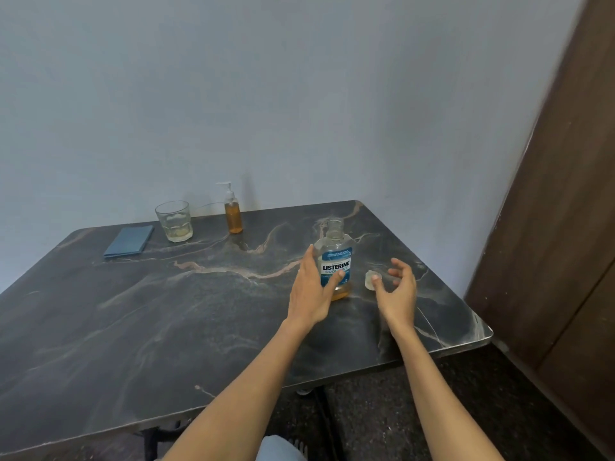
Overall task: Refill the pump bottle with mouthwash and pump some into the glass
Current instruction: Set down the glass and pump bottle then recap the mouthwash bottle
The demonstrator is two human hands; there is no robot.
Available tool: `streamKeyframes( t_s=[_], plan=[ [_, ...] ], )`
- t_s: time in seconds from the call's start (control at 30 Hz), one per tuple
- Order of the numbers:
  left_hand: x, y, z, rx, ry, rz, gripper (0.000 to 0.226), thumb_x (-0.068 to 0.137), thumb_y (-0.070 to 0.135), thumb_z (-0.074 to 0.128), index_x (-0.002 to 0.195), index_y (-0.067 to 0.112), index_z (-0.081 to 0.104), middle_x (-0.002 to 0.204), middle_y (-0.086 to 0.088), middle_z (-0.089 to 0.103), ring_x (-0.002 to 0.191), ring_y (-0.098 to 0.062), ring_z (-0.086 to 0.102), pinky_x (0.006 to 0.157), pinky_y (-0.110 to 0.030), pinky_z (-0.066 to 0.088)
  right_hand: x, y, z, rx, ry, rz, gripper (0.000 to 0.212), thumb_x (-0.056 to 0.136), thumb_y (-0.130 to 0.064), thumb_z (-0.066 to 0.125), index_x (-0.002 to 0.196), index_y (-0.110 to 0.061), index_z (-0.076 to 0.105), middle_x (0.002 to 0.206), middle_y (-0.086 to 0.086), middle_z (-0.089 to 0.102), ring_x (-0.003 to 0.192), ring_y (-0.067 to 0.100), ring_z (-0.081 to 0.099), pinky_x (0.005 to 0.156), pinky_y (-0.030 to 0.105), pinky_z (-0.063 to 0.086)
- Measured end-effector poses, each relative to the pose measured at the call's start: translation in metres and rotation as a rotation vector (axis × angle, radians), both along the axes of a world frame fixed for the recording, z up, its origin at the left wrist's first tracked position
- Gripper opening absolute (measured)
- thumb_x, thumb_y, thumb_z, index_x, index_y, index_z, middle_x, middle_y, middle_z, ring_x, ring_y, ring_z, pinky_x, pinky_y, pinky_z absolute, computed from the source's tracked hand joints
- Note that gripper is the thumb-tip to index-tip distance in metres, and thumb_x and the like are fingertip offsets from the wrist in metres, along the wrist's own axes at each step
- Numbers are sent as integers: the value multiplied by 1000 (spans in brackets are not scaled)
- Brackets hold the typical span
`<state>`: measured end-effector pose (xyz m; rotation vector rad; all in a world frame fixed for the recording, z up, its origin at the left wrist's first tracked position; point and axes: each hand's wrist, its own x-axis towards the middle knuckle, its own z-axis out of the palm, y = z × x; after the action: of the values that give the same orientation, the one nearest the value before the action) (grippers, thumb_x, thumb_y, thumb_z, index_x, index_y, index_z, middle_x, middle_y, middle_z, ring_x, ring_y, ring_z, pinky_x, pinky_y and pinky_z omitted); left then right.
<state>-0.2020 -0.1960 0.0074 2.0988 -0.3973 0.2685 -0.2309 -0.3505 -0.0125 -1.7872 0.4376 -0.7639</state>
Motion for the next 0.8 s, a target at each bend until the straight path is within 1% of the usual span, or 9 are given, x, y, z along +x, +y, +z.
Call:
streamKeyframes(
  t_s=[0.1, 0.2, 0.3, 0.43, 0.47, 0.57, 0.67, 0.73, 0.8],
  plan=[
    [7, -9, -1, -131, 35, -30, 68, 89, 33, 61, 143, 22, 20, 144, 0, 41, 129, -16, 45, 106, -40, 42, 9, 0, -3, -111, 108, -6, 50, 83, -23, 68, 128, -23, 46, 119, -1, 52, 115, 20, 48, 102, 44, 37],
    [15, -11, -5, -212, 61, -29, 62, 90, 27, 61, 140, 24, 25, 136, 5, 49, 119, -7, 50, 99, -25, 45, 12, 3, -10, -266, 165, -25, 52, 84, -29, 66, 131, -23, 45, 127, 0, 53, 118, 20, 49, 103, 42, 31],
    [17, -7, -11, -258, 69, -58, 49, 90, 22, 61, 131, 26, 34, 121, 13, 51, 112, -3, 52, 91, -17, 46, 13, 3, -14, -323, 189, -54, 51, 86, -26, 65, 132, -21, 45, 130, 0, 52, 119, 20, 50, 103, 40, 31],
    [18, -3, -13, -272, 59, -70, 35, 89, 16, 62, 115, 30, 42, 114, 15, 54, 109, -2, 55, 80, -6, 46, 14, 3, -13, -345, 222, -96, 45, 86, -24, 64, 127, -18, 49, 125, 3, 54, 115, 22, 52, 100, 39, 34],
    [19, -2, -13, -275, 61, -69, 35, 89, 16, 62, 115, 29, 42, 115, 14, 55, 108, -1, 54, 81, -7, 46, 14, 4, -13, -359, 237, -104, 42, 86, -25, 64, 125, -18, 50, 123, 4, 55, 113, 22, 53, 98, 38, 34],
    [20, 0, -13, -287, 72, -80, 36, 89, 12, 62, 117, 24, 44, 119, 8, 57, 110, -5, 55, 90, -18, 49, 15, 5, -12, -384, 265, -123, 36, 85, -27, 64, 117, -16, 52, 118, 5, 57, 110, 23, 53, 96, 38, 35],
    [20, 4, -12, -311, 78, -90, 35, 88, 9, 62, 115, 23, 45, 116, 7, 60, 102, 0, 58, 86, -15, 50, 13, 5, -10, -364, 253, -111, 35, 85, -28, 65, 115, -16, 51, 114, 4, 60, 107, 23, 55, 96, 39, 37],
    [19, 9, -12, -318, 81, -81, 34, 87, 8, 63, 114, 21, 46, 113, 8, 59, 97, 3, 57, 82, -11, 49, 11, 6, -10, -278, 197, -71, 32, 85, -28, 65, 112, -17, 51, 110, 3, 63, 103, 23, 58, 90, 39, 43],
    [20, 15, -12, -327, 87, -75, 35, 87, 7, 63, 114, 19, 47, 113, 7, 59, 99, 0, 57, 84, -13, 48, 8, 6, -9, -152, 115, -11, 31, 84, -27, 67, 110, -19, 51, 108, 0, 63, 102, 20, 59, 85, 34, 46]
  ],
)
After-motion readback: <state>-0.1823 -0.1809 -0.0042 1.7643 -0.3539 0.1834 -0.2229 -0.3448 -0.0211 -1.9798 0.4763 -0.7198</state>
